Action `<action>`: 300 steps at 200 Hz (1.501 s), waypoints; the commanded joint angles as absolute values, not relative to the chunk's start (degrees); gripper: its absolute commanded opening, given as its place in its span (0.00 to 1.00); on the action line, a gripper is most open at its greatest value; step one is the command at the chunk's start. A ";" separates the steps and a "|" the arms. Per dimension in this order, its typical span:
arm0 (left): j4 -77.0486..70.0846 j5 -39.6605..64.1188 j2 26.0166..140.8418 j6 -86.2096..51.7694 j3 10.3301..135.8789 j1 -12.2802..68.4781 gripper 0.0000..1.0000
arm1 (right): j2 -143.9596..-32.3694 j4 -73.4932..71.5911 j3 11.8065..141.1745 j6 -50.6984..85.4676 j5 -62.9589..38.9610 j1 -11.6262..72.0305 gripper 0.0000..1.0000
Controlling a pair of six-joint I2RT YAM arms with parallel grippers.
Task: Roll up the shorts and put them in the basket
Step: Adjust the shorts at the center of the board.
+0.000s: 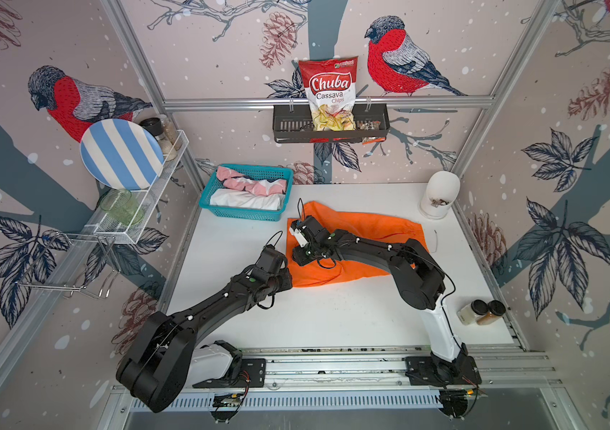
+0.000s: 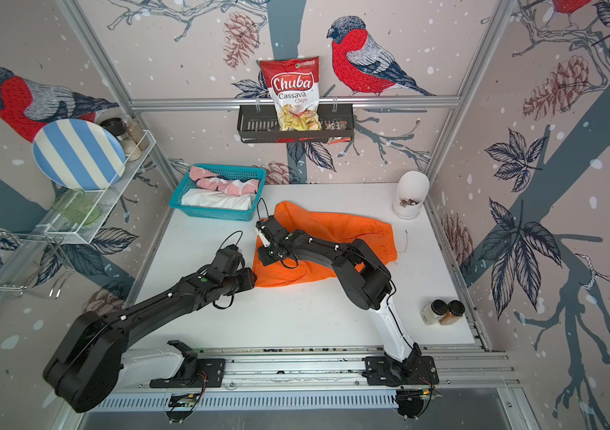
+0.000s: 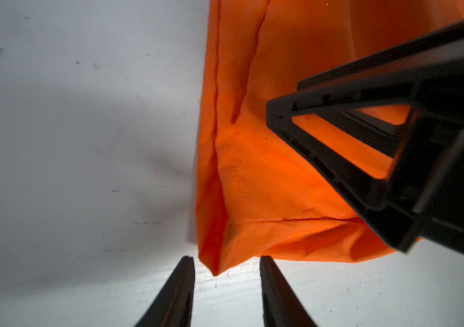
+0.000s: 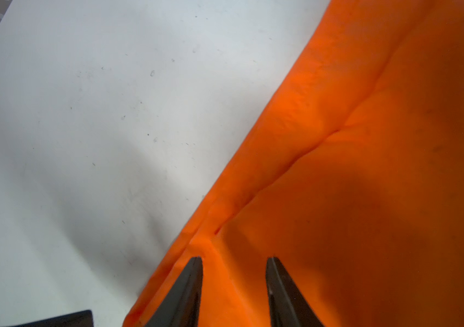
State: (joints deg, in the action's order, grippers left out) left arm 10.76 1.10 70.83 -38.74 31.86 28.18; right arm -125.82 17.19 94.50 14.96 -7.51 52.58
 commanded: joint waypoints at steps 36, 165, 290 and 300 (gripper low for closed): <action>8.08 3.73 71.60 -38.81 28.84 26.10 0.35 | -130.99 20.04 98.78 13.96 -5.93 53.41 0.35; 3.93 5.03 74.01 -39.94 27.07 25.93 0.26 | -121.06 23.52 100.08 16.02 -4.75 54.23 0.00; 4.37 3.87 73.18 -39.67 25.84 25.16 0.21 | -119.80 7.87 82.86 25.75 -27.84 56.99 0.00; 3.94 3.76 73.42 -39.78 25.45 25.08 0.20 | -118.48 6.98 81.46 26.43 -27.82 56.64 0.00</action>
